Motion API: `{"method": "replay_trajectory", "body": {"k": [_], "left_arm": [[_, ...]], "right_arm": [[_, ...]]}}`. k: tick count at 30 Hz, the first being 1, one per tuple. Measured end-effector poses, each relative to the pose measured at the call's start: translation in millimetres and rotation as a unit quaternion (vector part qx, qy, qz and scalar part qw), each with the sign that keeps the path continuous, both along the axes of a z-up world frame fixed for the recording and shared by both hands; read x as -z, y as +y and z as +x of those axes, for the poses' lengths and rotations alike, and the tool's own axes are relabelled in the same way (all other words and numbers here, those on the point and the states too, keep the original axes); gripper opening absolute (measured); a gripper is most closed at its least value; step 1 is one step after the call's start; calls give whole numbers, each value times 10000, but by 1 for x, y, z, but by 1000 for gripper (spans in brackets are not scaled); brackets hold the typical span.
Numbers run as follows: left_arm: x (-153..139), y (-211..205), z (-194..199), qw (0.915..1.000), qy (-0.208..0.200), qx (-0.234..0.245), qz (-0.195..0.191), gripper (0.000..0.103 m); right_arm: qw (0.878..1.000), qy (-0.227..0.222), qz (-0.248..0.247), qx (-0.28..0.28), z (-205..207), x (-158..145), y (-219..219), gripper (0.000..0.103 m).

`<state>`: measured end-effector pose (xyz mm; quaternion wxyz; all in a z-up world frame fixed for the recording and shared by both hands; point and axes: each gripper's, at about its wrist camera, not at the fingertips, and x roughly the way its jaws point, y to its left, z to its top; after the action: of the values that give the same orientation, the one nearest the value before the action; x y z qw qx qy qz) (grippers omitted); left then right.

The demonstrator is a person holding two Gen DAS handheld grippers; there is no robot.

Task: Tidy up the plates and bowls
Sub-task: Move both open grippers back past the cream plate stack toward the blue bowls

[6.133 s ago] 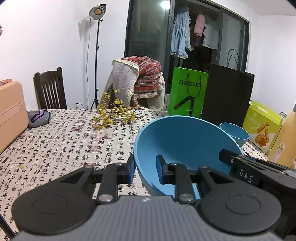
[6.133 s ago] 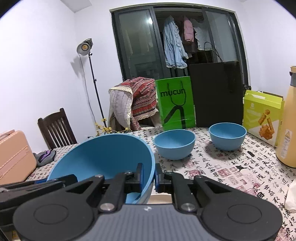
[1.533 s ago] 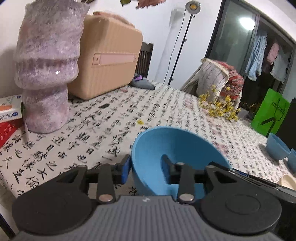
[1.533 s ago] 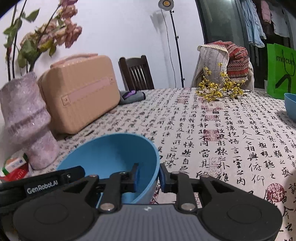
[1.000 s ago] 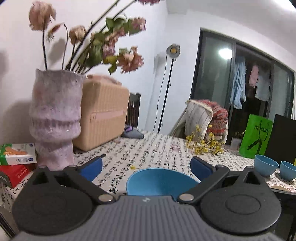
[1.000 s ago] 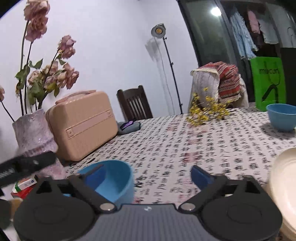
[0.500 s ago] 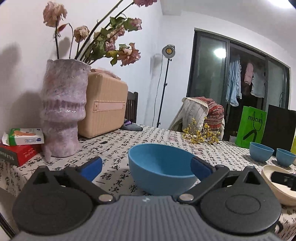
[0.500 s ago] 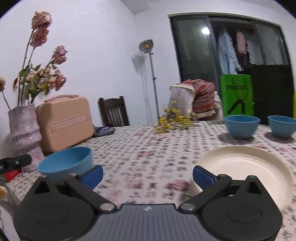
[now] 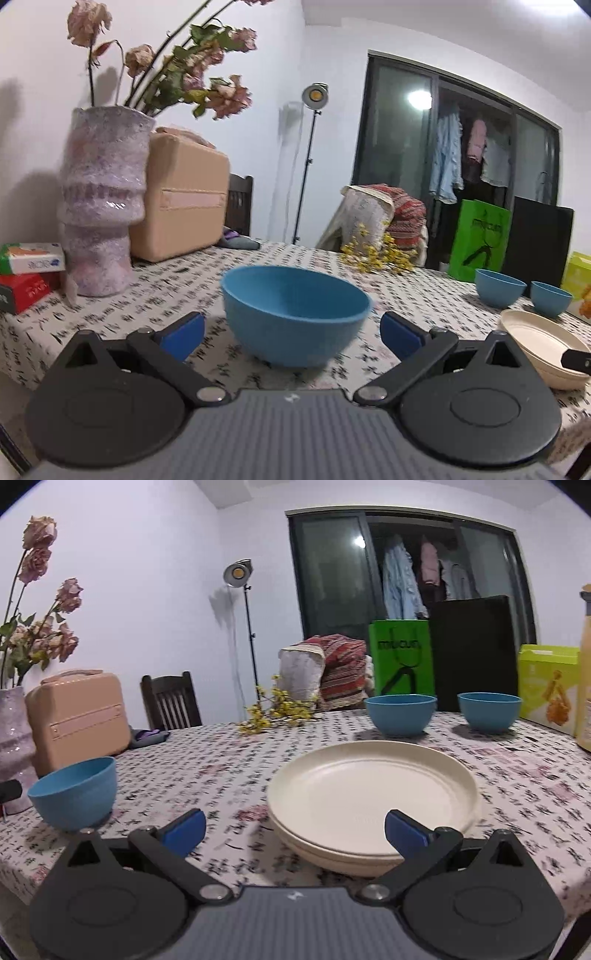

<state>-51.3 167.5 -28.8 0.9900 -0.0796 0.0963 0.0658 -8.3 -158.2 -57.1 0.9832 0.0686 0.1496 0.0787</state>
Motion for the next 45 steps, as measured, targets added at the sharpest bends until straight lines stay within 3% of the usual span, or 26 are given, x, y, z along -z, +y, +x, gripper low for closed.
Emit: {"method": "replay_trajectory", "body": {"k": [7, 23, 45], "left_arm": [[6, -22, -4, 9996, 21, 175, 231, 103], [11, -62, 7, 9972, 190, 697, 202, 103], [-7, -127, 56, 9893, 277, 1410, 265, 103]], "right_arm": [[9997, -71, 15, 242, -6, 0, -13, 103], [9997, -51, 126, 204, -11, 5, -30, 103], [9964, 93, 228, 811, 11, -10, -98, 103]]}}
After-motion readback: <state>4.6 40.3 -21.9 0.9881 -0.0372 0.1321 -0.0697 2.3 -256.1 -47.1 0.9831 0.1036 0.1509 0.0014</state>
